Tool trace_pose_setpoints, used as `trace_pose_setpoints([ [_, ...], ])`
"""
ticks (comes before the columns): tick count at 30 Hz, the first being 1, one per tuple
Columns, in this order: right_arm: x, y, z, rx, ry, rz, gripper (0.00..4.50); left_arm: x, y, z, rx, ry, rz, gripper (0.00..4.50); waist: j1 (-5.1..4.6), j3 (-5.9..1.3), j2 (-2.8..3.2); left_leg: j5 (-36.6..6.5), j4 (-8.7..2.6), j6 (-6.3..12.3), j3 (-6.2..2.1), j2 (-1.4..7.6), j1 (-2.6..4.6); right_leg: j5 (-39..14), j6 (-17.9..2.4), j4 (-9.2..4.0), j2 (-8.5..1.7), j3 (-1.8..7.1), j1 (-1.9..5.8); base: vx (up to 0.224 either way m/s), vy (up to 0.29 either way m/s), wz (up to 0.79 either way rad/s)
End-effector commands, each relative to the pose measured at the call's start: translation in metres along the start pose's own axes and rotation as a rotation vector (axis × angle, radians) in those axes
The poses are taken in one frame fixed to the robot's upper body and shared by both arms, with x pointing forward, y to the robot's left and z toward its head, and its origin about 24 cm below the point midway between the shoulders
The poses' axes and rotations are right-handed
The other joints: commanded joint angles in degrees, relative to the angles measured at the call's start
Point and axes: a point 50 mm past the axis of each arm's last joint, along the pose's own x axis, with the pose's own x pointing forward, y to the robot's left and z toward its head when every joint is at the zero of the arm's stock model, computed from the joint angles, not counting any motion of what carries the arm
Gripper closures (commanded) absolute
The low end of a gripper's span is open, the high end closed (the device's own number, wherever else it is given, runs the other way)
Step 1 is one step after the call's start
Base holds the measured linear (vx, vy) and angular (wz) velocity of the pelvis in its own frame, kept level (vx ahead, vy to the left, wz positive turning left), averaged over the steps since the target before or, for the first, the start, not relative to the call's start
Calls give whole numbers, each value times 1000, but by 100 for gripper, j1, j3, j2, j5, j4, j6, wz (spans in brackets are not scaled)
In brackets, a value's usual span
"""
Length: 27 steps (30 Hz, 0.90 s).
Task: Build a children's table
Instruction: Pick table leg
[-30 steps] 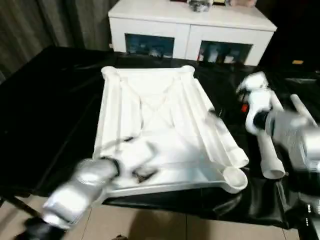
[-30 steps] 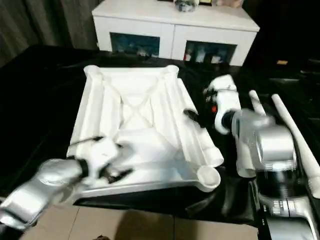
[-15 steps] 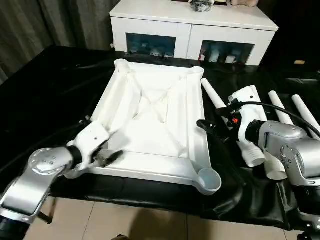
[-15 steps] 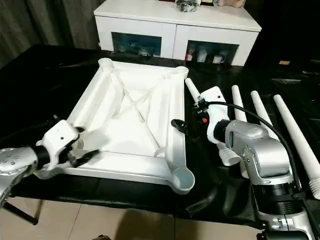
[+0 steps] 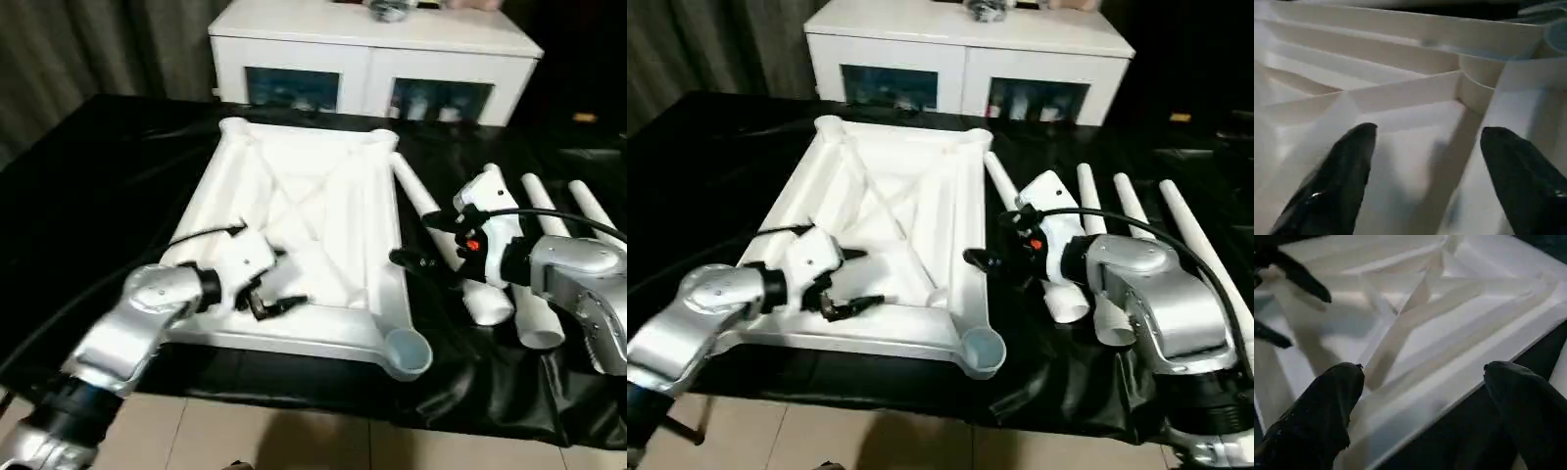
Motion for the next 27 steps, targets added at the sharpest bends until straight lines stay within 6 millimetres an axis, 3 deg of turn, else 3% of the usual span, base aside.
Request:
trace_pose_setpoints([
  [1,-3,5,0,-53,26,39,0,6,1,1,22,6,-67,94,30,-383,53,-795,-443,-6,-95,295,141,349,-1512,-403,-312,183,270,0,0,0],
  [3,-4,5,0,-58,33,41,0,7,1,1,17,5,-81,102,29,-383,56,-797,-445,30,-104,301,118,344,-1563,-396,-324,180,289,0,0,0],
  [4,-6,5,-1,-63,41,45,0,8,1,1,18,9,-95,105,35,-389,95,-776,-438,46,-113,308,120,355,-1586,-381,-331,179,286,0,0,0],
  [6,-8,6,-3,-70,63,65,0,13,1,-1,15,21,-132,122,21,-381,77,-793,-442,71,-109,308,123,326,-1609,-404,-319,175,287,0,0,0],
  [14,-10,14,-13,-65,123,128,0,19,-3,-11,2,58,-245,203,13,-397,102,-860,-438,155,-112,326,115,170,-1678,-409,-343,177,299,0,0,0],
  [19,-8,17,-16,-59,132,135,0,26,4,-18,43,91,-187,239,0,-386,107,-983,-444,133,-111,334,129,-61,-1645,-441,-344,185,281,0,0,0],
  [21,-7,19,-16,-57,131,141,0,28,6,-19,44,94,-170,270,1,-395,109,-932,-442,131,-116,335,134,27,-1651,-434,-344,181,289,0,0,0],
  [24,-6,23,-17,-55,132,156,0,30,9,-21,42,107,-158,281,16,-393,105,-956,-437,152,-106,338,140,72,-1677,-440,-353,186,281,0,0,0],
  [27,-5,25,-19,-49,135,163,0,31,11,-21,38,120,-161,317,15,-380,136,-1106,-458,89,-116,341,140,-170,-1646,-460,-354,183,280,0,0,0],
])
